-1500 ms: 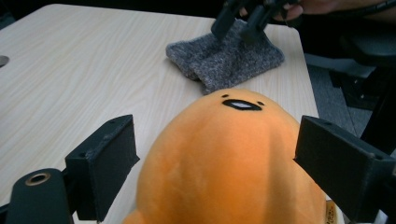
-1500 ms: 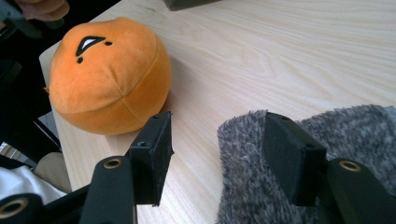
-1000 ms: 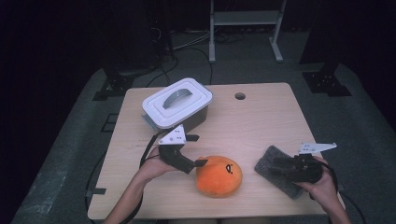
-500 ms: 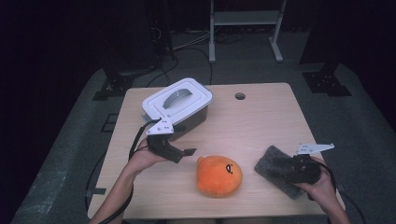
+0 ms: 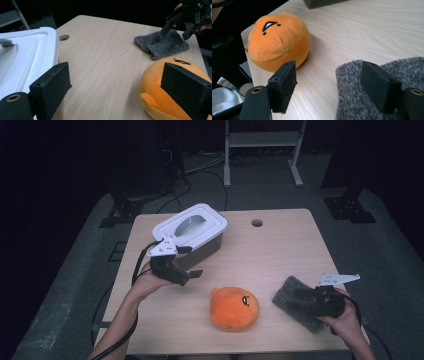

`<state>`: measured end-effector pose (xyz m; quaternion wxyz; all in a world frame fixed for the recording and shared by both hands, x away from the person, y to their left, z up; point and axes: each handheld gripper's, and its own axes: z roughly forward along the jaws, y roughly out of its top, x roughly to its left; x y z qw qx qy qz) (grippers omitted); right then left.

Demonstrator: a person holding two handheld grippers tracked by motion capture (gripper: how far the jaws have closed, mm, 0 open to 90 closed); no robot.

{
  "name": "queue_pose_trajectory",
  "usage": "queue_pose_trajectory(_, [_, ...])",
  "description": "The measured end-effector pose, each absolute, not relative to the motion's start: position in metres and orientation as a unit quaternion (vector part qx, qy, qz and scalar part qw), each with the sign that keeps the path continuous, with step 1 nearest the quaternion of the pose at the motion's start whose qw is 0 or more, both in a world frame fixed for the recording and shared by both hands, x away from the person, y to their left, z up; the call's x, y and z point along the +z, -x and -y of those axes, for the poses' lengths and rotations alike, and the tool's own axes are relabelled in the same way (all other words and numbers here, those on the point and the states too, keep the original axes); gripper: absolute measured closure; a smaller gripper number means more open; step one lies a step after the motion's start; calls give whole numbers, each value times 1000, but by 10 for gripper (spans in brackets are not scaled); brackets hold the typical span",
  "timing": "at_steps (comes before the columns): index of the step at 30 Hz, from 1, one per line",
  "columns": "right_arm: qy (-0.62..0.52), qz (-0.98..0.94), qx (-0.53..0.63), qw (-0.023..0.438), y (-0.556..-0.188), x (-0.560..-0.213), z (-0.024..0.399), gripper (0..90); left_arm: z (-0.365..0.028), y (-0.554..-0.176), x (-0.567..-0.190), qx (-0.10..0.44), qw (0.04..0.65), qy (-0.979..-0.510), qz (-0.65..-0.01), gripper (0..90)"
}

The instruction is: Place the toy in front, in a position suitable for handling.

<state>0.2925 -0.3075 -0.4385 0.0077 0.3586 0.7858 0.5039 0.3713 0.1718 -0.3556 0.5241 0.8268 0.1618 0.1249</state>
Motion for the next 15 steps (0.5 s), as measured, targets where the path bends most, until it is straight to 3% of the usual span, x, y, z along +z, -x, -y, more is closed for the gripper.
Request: queue_pose_trajectory(15, [-354,-789,503,6,-295,-437,305,283,-186,-380,-348,138,525,-824,-165,83])
